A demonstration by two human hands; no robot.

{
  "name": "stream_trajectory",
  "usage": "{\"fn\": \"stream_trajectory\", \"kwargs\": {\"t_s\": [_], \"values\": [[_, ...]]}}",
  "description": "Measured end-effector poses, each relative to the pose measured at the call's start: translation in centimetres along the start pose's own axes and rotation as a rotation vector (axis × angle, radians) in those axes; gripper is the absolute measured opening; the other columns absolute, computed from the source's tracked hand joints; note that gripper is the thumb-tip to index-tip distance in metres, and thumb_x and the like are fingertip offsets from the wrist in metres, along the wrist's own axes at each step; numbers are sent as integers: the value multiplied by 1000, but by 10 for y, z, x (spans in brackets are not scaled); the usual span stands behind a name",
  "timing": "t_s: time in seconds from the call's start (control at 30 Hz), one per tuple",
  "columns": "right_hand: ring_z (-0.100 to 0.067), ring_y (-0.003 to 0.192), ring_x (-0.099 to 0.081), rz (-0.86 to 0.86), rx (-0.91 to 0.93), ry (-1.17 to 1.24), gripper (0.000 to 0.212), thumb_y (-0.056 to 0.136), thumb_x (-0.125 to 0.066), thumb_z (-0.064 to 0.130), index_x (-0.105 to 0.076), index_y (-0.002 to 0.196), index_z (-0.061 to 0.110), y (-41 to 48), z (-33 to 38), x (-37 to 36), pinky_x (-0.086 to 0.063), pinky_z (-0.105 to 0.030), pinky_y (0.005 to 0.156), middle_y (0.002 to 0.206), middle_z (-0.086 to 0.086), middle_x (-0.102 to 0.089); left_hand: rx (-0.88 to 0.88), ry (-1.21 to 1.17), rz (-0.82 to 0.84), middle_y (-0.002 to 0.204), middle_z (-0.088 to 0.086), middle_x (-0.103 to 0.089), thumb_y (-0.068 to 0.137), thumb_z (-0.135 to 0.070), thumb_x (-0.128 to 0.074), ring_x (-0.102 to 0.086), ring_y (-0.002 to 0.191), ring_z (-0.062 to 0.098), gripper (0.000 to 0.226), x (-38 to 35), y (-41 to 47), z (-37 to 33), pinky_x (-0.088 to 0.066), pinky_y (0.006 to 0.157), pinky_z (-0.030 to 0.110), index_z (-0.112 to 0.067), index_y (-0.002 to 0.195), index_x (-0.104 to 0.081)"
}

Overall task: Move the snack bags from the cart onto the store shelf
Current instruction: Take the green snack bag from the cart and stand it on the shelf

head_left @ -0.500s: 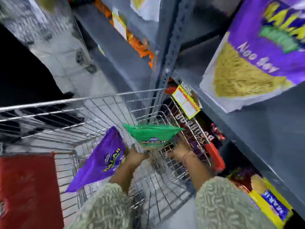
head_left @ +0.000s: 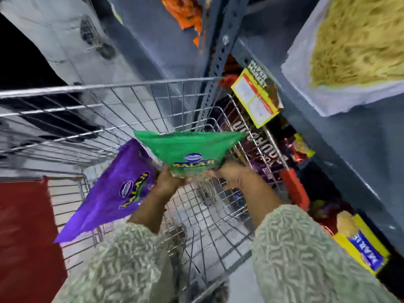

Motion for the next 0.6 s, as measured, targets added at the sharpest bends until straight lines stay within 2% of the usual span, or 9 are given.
{"fn": "stream_trajectory", "kwargs": {"t_s": [0.03, 0.1, 0.13, 0.23, 0.3, 0.33, 0.43, 0.5, 0.6], "values": [[-31, 118, -50, 19, 26, 41, 43, 88, -53, 13, -39, 129, 10, -12, 5, 1, -45, -43, 98, 134, -16, -50, -15, 11, 7, 111, 15, -54, 60, 18, -67, -54, 92, 21, 67, 3, -13, -9, -52, 70, 23, 11, 121, -40], [-12, 104, -56, 52, 128, 173, 41, 88, -53, 13, -36, 125, 19, -47, 22, -1, -50, -28, 84, 128, -10, -52, -84, 14, 17, 119, 20, -56, 55, 8, -70, -54, 101, 23, 72, 9, -43, -26, -49, 88, 33, 6, 121, -41], [-6, 102, -56, 35, 175, 223, 40, 88, -54, 14, -35, 123, 20, -67, 28, 3, -47, -21, 86, 128, -7, -52, -128, 6, 20, 122, 24, -55, 57, 10, -72, -57, 99, 19, 73, 10, -60, -40, -49, 87, 28, 6, 122, -40], [-19, 123, -45, -24, 336, 387, 58, 85, -58, 25, -26, 134, 17, -134, 39, 16, -38, -30, 106, 138, -3, -43, -279, -84, 12, 115, 22, -58, 57, 16, -72, -64, 83, 4, 72, 12, -114, -84, -52, 70, 10, -1, 120, -40], [-16, 123, -44, -71, 419, 481, 71, 78, -63, 40, -25, 137, 29, -179, 42, 24, -45, -18, 92, 142, 6, -37, -373, -118, 23, 110, 13, -61, 52, 2, -74, -62, 91, 15, 74, 9, -153, -114, -55, 71, 13, -6, 119, -43], [-13, 118, -49, -148, 465, 479, 65, 74, -65, 46, -34, 131, 36, -203, 43, 34, -46, -17, 84, 140, 5, -44, -428, -122, 35, 106, 10, -63, 51, -6, -75, -61, 93, 19, 73, 5, -173, -132, -55, 72, 15, -7, 117, -45], [4, 100, -59, -335, 613, 582, 27, 80, -63, 33, -54, 105, 37, -263, 33, 65, -47, -11, 81, 114, 8, -63, -550, -54, 109, 102, 8, -68, 46, -26, -79, -64, 90, 20, 74, -26, -216, -174, -55, 77, 25, -10, 112, -50], [10, 102, -56, -423, 660, 651, 27, 79, -61, 32, -52, 105, 33, -299, 15, 86, -46, -12, 90, 113, 17, -61, -609, 13, 164, 101, 11, -69, 49, -24, -83, -65, 89, 24, 70, -60, -235, -193, -54, 78, 30, -9, 110, -51], [10, 103, -55, -548, 709, 711, 41, 74, -65, 26, -48, 111, 30, -343, -22, 114, -44, -16, 97, 115, 17, -58, -680, 108, 248, 98, -2, -69, 52, -31, -83, -66, 89, 16, 60, -119, -256, -208, -53, 74, 16, -21, 103, -53]]}}
Point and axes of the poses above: each hand's wrist, its own y-axis towards the middle knuckle, its own x-axis out of the back of the hand, z = x × y, the point moved 10 cm from there along y, towards the middle knuckle
